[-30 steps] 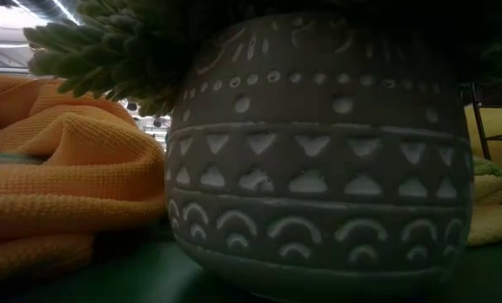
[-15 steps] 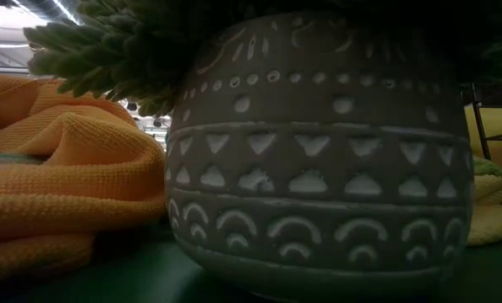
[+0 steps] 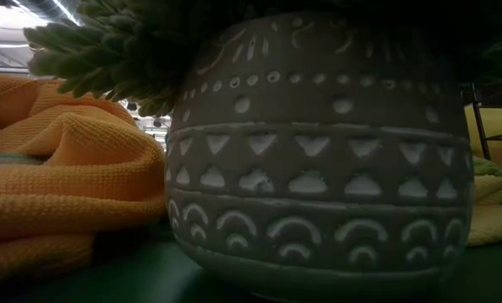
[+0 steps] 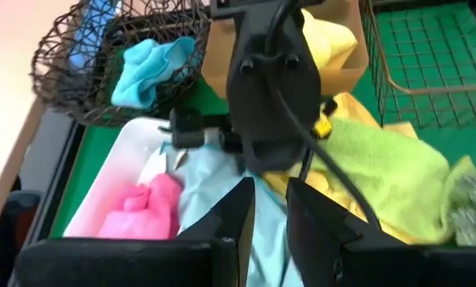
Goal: Sort microfiber towel by color & place in baskets
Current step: Put the blue microfiber towel into the circular wire basket
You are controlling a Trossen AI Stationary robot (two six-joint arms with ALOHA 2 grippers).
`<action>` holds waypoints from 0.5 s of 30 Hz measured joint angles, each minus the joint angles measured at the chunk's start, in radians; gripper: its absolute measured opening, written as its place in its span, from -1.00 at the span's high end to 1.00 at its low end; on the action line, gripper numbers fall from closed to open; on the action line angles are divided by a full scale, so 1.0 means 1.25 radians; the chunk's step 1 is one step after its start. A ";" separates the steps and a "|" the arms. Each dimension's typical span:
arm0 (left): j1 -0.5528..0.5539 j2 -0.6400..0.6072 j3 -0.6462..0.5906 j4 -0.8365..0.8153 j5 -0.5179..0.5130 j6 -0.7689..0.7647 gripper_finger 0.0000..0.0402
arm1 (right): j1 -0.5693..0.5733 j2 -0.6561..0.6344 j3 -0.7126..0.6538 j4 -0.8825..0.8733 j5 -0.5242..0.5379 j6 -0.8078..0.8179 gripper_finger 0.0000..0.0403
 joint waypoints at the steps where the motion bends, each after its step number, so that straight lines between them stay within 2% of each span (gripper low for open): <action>1: -0.001 -0.014 0.000 -0.018 -0.004 0.000 0.65 | 0.000 -0.002 0.001 -0.002 0.000 0.000 0.93; 4: -0.003 -0.068 -0.010 -0.054 -0.019 -0.004 0.65 | 0.000 -0.009 0.002 -0.002 -0.001 0.003 0.91; 7: -0.011 -0.152 -0.075 -0.037 -0.046 -0.027 0.65 | 0.001 -0.022 0.002 -0.004 -0.009 0.020 0.88; 11: -0.033 -0.282 -0.241 0.049 -0.114 -0.083 0.65 | 0.001 -0.063 0.002 -0.001 -0.053 0.024 0.97; 15: -0.044 -0.394 -0.424 0.202 -0.124 -0.123 0.65 | 0.001 -0.122 0.002 0.001 -0.070 0.061 0.95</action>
